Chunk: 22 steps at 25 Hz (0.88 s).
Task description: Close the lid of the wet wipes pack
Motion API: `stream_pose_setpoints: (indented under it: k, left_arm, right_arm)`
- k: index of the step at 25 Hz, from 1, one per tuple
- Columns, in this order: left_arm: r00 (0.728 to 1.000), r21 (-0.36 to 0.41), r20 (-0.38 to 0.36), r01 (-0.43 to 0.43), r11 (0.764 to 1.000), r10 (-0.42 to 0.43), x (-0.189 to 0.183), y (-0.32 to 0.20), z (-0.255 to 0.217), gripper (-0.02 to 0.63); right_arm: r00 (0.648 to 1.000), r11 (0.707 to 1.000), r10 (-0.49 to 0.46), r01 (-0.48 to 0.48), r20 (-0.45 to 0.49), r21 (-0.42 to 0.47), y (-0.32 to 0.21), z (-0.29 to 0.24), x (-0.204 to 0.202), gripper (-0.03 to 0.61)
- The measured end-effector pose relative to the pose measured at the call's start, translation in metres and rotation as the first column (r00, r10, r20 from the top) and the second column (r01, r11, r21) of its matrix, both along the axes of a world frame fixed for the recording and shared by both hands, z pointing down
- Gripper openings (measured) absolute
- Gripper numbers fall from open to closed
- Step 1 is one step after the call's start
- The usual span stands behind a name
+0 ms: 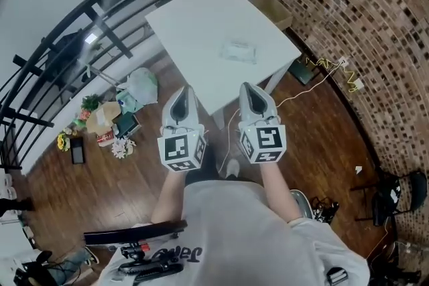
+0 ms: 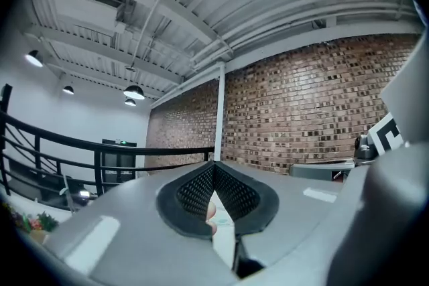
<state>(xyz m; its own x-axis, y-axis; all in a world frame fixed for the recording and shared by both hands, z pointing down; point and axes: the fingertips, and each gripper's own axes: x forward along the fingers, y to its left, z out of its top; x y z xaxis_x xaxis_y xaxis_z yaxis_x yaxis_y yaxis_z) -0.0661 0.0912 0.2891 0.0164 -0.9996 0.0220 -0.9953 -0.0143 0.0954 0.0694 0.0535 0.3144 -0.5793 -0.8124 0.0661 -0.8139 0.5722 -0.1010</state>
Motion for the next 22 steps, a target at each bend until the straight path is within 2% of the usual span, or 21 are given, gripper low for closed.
stream_pose_setpoints:
  k: [3, 8, 15, 19, 22]
  left_arm:
    - [1.000, -0.006, -0.015, -0.025, 1.000, 0.025, -0.009, -0.041, 0.009, 0.015]
    - [0.994, 0.010, -0.024, -0.102, 0.995, 0.102, -0.018, -0.123, 0.006, 0.015]
    - [0.972, 0.034, -0.049, -0.227, 0.973, 0.229, -0.046, -0.235, -0.001, 0.015]
    - [0.951, -0.020, -0.079, -0.301, 0.953, 0.298, -0.053, -0.273, 0.022, 0.015]
    - [0.937, -0.064, -0.100, -0.342, 0.938, 0.335, -0.040, -0.302, 0.039, 0.015]
  right_arm:
    - [1.000, 1.000, 0.010, -0.010, -0.012, 0.016, -0.033, 0.000, -0.010, -0.012]
    - [0.997, 0.997, 0.080, -0.079, -0.025, 0.026, -0.109, -0.006, -0.014, -0.012]
    - [0.986, 0.985, 0.157, -0.153, -0.052, 0.073, -0.213, -0.028, -0.055, -0.012]
    - [0.979, 0.982, 0.189, -0.188, -0.081, 0.024, -0.240, -0.011, -0.070, -0.012]
    - [0.981, 0.983, 0.174, -0.179, -0.089, -0.044, -0.260, 0.008, -0.063, -0.012]
